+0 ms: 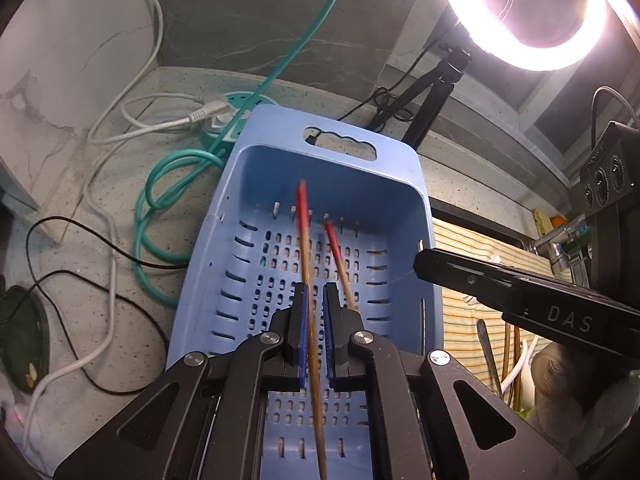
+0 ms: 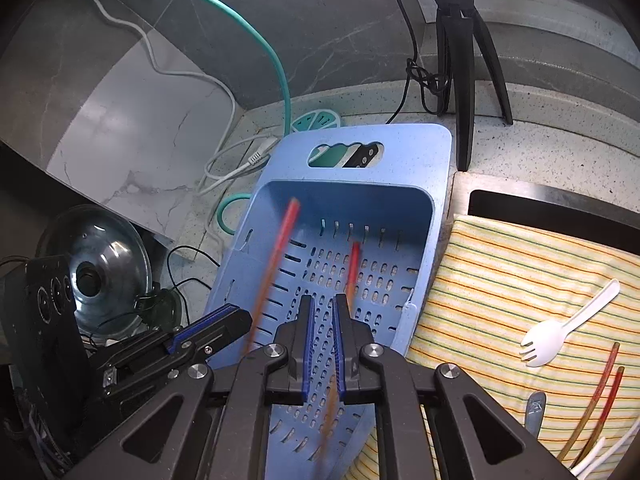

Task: Organize utensils
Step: 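Carry the chopsticks with the left tool into the blue basket and release, then move the left tool back to the pile and grasp the white ceramic spoon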

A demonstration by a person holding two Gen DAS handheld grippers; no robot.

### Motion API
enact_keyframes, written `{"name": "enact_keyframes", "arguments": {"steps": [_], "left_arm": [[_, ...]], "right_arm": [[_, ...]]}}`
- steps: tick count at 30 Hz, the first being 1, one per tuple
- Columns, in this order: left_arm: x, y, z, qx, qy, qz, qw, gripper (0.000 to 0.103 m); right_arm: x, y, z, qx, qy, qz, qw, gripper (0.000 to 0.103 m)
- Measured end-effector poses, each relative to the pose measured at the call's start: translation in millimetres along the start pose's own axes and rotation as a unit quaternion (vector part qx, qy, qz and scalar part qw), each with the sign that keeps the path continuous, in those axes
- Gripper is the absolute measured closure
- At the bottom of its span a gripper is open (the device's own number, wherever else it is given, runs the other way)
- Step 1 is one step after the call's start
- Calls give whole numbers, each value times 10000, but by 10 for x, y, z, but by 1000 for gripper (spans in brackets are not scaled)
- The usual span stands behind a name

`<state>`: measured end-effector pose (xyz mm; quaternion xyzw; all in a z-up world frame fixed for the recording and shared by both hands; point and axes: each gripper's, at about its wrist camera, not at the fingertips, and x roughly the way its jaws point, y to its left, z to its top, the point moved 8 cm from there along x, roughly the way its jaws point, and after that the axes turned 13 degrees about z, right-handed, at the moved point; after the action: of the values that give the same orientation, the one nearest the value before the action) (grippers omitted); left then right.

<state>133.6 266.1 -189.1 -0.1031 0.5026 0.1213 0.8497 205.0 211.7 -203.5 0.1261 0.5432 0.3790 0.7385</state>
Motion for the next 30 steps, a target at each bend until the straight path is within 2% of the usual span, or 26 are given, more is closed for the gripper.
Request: {"name": "enact_keyframes", "arguments": {"steps": [6,10,12,15,21,23,25,28,30], "left_arm": [[-53,-29,-17,16,-54,21,10000,97],[-119,-110,-37,43,-110,15,9999,97],[-159,-166,-48,56,-143,-12,9999,96],[-230,-266,-74,82,-210,-34,9997,88],[-380,-550,-184,245,-307,-157,9991,88],[-443,-664,-240,328,-346,-224,9986,85],[-507,-787,-325,436,-380,-287,9979,77],[-580,-955,-475,572,-401,-393,9968,69],[-589,-1045,-590,610,-340,-437,9966,68]], "right_arm": [[-106,-24,-22,-36,-15,-25,10000,93],[-234,-66,-47,-91,-61,-66,9999,88],[-328,-101,-69,-130,-81,-89,9998,87],[-491,-187,-106,-139,-129,-122,9997,80],[-934,-404,-220,-161,-190,-173,9995,76],[-1103,-504,-264,-161,-233,-205,9994,73],[-1263,-610,-308,-151,-285,-241,9992,67],[-1454,-791,-382,-78,-280,-255,9993,67],[-1574,-957,-451,37,-226,-248,9994,67]]}}
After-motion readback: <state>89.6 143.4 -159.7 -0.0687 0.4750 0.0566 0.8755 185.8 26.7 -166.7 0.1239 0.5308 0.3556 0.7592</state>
